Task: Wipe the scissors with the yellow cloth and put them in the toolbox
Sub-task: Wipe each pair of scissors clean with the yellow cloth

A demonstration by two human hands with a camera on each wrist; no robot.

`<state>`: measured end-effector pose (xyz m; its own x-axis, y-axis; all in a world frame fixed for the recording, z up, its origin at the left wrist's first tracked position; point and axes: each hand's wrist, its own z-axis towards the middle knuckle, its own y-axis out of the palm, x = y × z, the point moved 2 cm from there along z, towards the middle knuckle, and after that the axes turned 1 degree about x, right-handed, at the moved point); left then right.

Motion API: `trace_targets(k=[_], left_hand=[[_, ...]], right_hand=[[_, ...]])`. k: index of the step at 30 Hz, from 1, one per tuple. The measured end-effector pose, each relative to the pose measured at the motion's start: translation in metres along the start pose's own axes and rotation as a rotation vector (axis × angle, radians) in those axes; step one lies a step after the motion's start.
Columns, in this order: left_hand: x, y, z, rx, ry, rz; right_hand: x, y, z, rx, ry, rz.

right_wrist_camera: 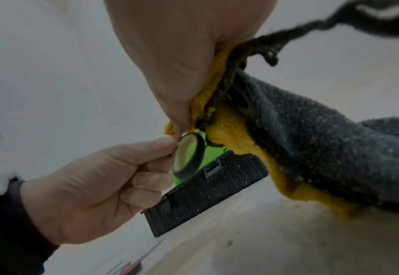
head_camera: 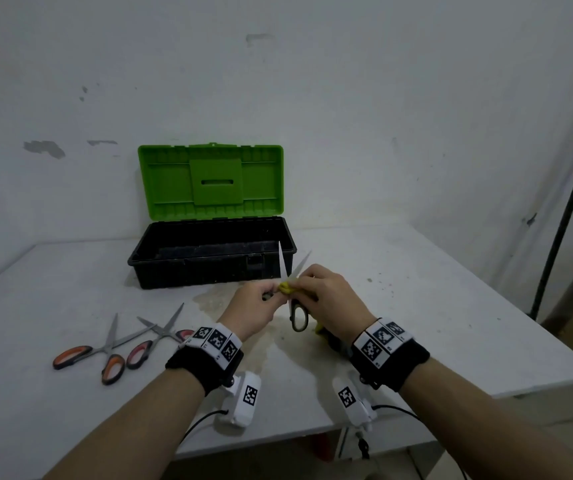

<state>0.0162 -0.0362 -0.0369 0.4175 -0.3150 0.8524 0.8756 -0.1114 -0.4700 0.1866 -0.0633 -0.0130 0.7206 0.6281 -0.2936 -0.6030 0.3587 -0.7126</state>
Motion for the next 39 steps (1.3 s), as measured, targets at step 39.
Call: trace_targets(k=[39], left_hand=[[0.0, 0.001, -0.005, -0.114, -0.147, -0.196]], right_hand=[[-0.001, -0.01, -0.001, 0.041, 0.028, -0.149]])
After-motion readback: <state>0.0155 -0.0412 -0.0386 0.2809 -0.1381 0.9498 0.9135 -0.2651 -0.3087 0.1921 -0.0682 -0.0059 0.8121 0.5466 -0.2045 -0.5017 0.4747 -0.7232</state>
